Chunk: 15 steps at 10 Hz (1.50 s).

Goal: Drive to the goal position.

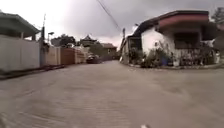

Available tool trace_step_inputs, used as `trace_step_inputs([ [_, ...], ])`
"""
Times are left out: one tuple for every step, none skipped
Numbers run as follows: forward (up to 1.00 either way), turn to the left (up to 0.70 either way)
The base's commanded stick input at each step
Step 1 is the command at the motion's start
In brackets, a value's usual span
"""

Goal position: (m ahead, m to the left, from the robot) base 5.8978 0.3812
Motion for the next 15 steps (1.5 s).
trace_step_inputs([
  [1.00,0.00],
  [1.00,0.00],
  [1.00,0.00],
  [1.00,0.00],
  [1.00,0.00],
  [1.00,0.00],
  [1.00,0.00],
  [1.00,0.00],
  [1.00,0.00],
  [1.00,0.00],
  [1.00,0.00],
  [1.00,0.00],
  [1.00,0.00],
  [1.00,0.00],
  [1.00,0.00],
])
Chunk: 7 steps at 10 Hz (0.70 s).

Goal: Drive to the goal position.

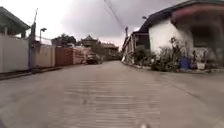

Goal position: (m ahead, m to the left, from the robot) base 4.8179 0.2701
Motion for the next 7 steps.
trace_step_inputs([
  [1.00,0.00],
  [1.00,0.00],
  [1.00,0.00],
  [1.00,0.00],
  [1.00,0.00],
  [1.00,0.00],
  [1.00,0.00],
])
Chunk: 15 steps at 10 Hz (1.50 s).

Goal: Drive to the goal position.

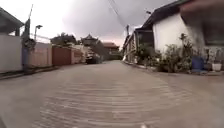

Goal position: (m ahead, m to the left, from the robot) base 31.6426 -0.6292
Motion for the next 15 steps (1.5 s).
trace_step_inputs([
  [1.00,0.00],
  [1.00,0.00],
  [1.00,0.00],
  [1.00,0.00],
  [1.00,0.00],
  [1.00,0.00],
  [1.00,0.00],
  [1.00,0.00],
  [1.00,0.00],
  [1.00,-0.19],
  [1.00,-0.40],
  [1.00,-0.23],
  [1.00,0.00],
  [1.00,0.00],
  [1.00,0.00],
])
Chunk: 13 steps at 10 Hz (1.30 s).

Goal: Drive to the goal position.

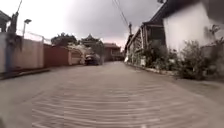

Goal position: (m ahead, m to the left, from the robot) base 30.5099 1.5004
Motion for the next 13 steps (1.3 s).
trace_step_inputs([
  [1.00,0.00],
  [1.00,0.00],
  [1.00,0.00],
  [1.00,0.00],
  [1.00,0.00],
  [1.00,0.00],
  [1.00,0.00],
  [1.00,0.00],
  [1.00,0.00],
  [1.00,0.00],
  [1.00,0.00],
  [1.00,0.00],
  [1.00,0.00],
])
